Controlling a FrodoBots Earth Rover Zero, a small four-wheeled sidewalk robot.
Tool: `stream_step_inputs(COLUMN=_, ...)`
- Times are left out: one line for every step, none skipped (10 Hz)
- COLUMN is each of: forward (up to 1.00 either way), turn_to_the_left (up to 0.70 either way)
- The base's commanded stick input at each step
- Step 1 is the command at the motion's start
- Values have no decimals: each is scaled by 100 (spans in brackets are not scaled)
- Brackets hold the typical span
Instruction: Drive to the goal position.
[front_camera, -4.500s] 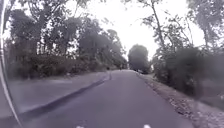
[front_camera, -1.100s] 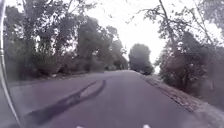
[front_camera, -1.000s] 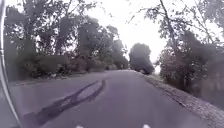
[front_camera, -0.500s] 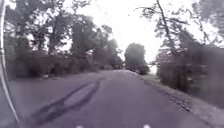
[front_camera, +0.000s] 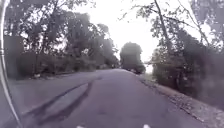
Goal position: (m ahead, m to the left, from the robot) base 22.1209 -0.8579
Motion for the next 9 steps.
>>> stream_step_inputs(forward=70, turn_to_the_left=-22)
stream_step_inputs(forward=70, turn_to_the_left=0)
stream_step_inputs(forward=70, turn_to_the_left=0)
stream_step_inputs(forward=70, turn_to_the_left=0)
stream_step_inputs(forward=70, turn_to_the_left=0)
stream_step_inputs(forward=70, turn_to_the_left=0)
stream_step_inputs(forward=70, turn_to_the_left=0)
stream_step_inputs(forward=70, turn_to_the_left=0)
stream_step_inputs(forward=70, turn_to_the_left=0)
